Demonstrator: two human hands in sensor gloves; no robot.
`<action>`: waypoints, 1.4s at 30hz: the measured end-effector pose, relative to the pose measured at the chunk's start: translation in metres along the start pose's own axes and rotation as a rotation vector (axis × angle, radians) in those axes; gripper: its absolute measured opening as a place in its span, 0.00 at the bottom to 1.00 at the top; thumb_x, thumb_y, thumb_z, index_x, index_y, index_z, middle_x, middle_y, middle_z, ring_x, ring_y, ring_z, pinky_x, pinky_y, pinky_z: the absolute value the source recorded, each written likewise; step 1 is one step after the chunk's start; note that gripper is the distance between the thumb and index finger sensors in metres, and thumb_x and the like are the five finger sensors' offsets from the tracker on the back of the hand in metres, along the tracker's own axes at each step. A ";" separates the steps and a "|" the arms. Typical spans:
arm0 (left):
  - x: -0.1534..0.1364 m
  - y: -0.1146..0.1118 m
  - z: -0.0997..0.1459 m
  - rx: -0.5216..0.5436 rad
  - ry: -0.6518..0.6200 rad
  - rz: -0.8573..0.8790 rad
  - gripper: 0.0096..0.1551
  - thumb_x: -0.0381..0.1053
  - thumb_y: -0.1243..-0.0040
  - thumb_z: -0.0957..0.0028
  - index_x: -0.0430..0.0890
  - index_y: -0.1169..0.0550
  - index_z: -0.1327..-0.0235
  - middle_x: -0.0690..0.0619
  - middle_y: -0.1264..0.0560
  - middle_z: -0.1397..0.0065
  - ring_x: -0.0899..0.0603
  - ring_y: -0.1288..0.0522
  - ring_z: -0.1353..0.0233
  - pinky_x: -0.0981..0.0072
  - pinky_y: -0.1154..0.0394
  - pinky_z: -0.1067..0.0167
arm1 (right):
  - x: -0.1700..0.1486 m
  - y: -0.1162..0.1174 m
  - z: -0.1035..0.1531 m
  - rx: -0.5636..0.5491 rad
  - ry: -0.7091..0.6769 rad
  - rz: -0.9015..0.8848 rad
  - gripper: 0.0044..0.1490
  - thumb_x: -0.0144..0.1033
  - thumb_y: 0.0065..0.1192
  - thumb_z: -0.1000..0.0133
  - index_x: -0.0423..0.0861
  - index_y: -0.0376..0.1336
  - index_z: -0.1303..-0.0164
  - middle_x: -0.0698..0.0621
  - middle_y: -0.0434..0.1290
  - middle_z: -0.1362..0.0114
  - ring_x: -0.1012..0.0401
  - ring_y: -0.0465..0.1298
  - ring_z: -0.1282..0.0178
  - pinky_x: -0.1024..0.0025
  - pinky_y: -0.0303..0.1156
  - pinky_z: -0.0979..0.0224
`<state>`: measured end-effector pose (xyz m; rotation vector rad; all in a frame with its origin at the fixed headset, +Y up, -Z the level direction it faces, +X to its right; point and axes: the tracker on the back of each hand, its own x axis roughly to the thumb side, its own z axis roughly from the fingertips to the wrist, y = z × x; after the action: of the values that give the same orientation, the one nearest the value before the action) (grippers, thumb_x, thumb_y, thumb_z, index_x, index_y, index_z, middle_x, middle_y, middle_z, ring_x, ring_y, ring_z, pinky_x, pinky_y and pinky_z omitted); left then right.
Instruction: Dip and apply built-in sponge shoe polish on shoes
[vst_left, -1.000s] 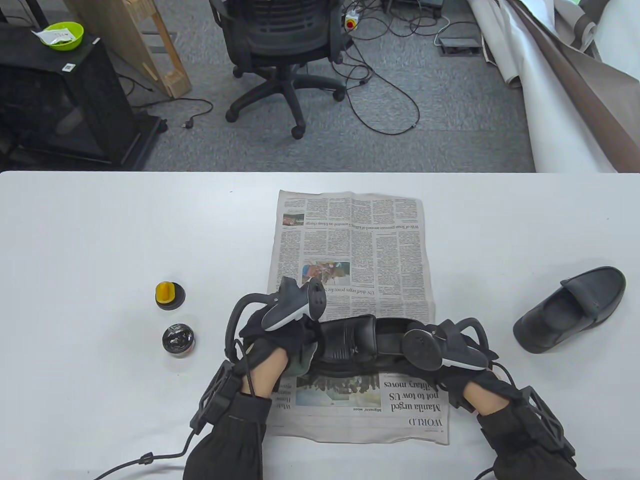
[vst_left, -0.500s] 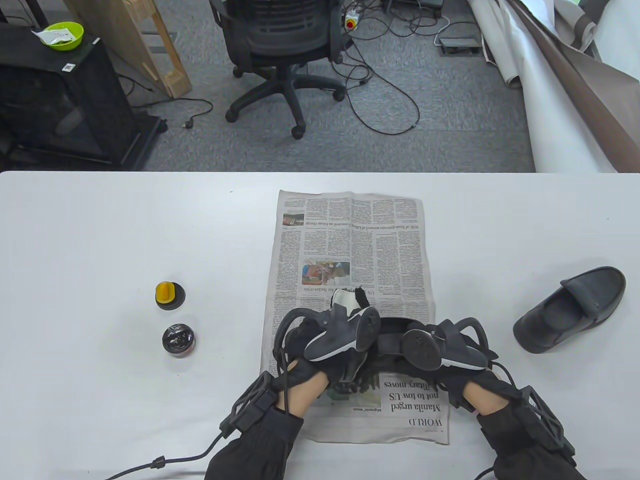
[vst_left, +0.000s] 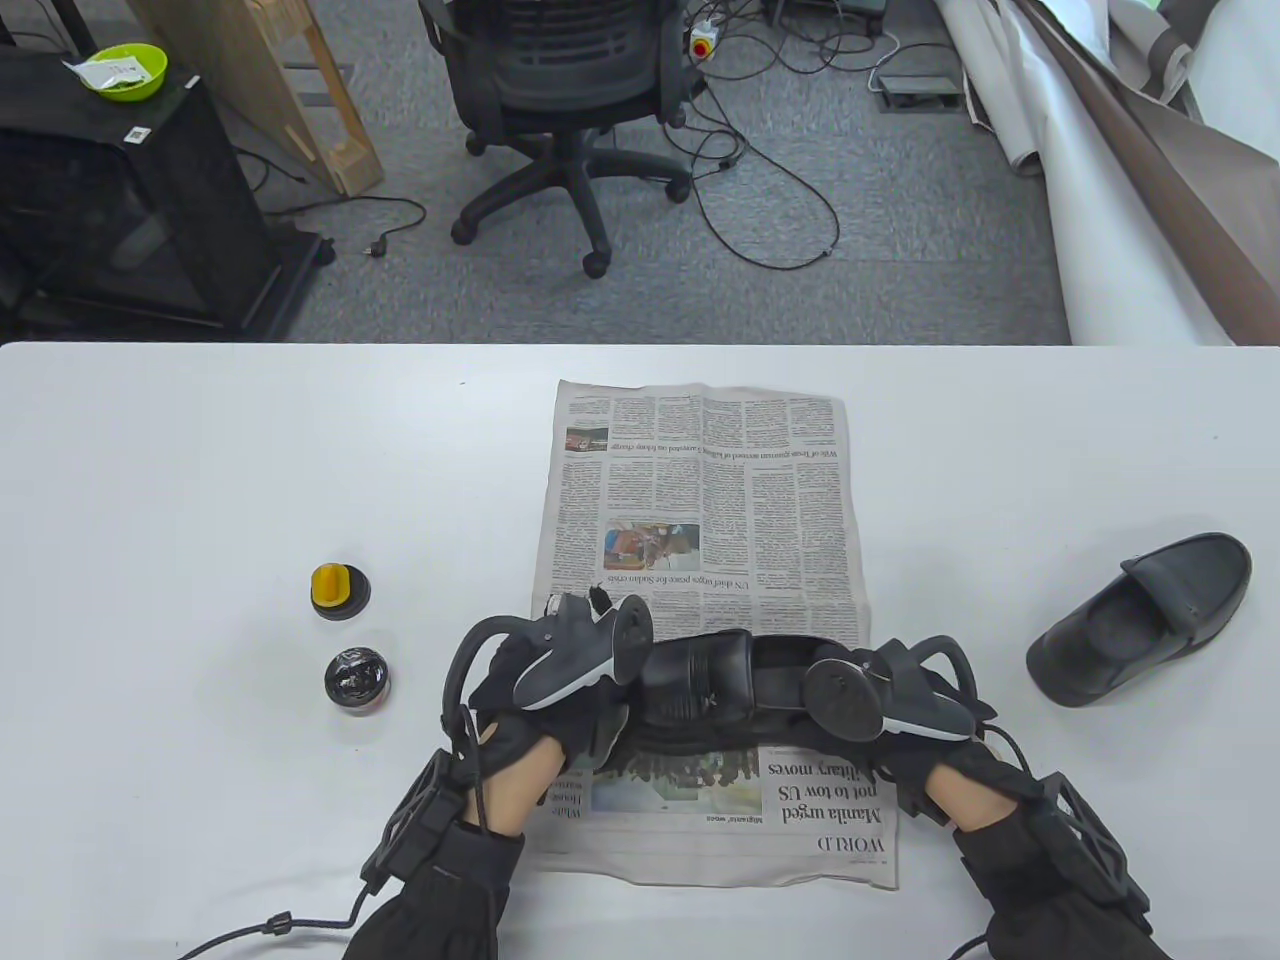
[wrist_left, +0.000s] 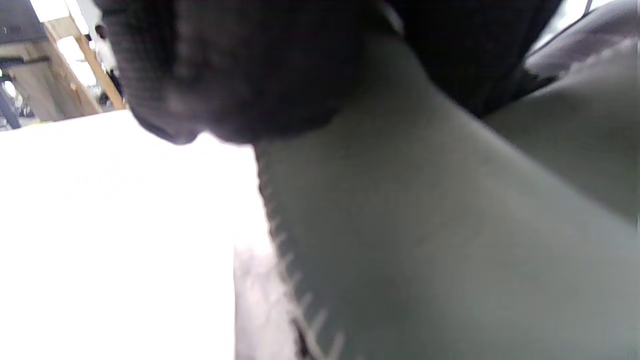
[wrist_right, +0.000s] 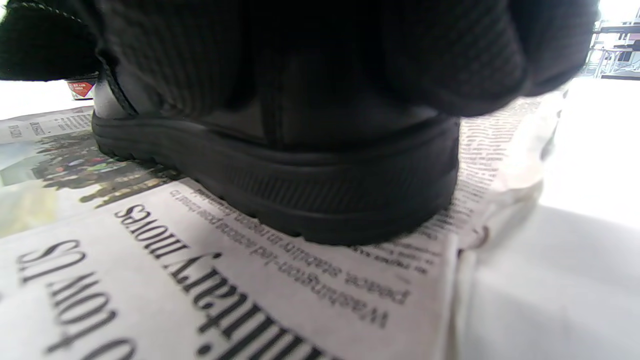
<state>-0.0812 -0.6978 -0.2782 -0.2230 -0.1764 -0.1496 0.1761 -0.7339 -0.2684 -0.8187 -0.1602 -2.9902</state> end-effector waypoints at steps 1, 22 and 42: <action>0.005 0.003 0.004 0.057 -0.021 0.032 0.33 0.62 0.30 0.56 0.54 0.23 0.36 0.56 0.13 0.63 0.55 0.15 0.76 0.54 0.16 0.45 | 0.000 0.000 0.000 0.002 0.000 -0.003 0.26 0.61 0.66 0.60 0.53 0.73 0.64 0.52 0.73 0.44 0.58 0.79 0.65 0.54 0.77 0.40; 0.049 -0.010 0.015 0.127 -0.158 0.078 0.33 0.61 0.30 0.56 0.54 0.25 0.36 0.55 0.12 0.63 0.55 0.15 0.76 0.54 0.16 0.45 | 0.001 0.000 0.000 0.000 0.004 0.005 0.26 0.61 0.66 0.60 0.53 0.73 0.64 0.52 0.73 0.44 0.58 0.79 0.65 0.54 0.77 0.40; 0.071 -0.017 0.033 0.189 -0.121 0.154 0.42 0.62 0.26 0.61 0.47 0.27 0.34 0.55 0.12 0.63 0.55 0.14 0.77 0.54 0.16 0.46 | 0.000 0.001 0.001 0.002 0.004 0.003 0.25 0.61 0.66 0.60 0.53 0.73 0.64 0.52 0.73 0.44 0.58 0.79 0.65 0.54 0.77 0.40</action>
<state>-0.0195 -0.7157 -0.2299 -0.0570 -0.2906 0.0341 0.1761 -0.7344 -0.2676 -0.8126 -0.1610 -2.9878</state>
